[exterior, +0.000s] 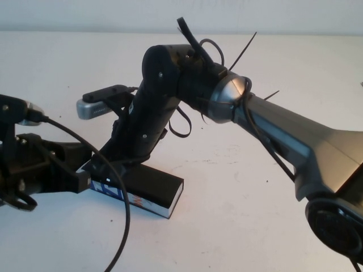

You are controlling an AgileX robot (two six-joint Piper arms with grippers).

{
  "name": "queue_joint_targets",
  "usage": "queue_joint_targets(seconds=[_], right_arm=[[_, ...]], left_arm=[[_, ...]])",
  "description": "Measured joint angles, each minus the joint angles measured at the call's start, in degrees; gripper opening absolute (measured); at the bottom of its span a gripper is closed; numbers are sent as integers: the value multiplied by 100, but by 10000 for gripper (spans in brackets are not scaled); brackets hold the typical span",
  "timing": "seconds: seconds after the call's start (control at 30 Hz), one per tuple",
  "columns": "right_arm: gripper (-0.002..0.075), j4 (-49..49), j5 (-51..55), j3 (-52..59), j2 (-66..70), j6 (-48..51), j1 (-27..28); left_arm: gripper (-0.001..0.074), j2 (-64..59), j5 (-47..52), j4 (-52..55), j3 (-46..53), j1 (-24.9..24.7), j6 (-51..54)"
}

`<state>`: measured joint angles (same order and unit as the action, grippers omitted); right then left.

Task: Return glasses to glasses case
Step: Close the glasses case

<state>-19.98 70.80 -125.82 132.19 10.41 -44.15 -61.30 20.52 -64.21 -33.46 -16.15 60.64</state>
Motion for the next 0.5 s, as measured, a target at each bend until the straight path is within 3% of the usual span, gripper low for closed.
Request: queue_joint_targets(seconds=[0.5], right_arm=[[-11,152,0,0,247,-169,-5]], left_arm=[[-1,-1,674,22,-28,0,-183]])
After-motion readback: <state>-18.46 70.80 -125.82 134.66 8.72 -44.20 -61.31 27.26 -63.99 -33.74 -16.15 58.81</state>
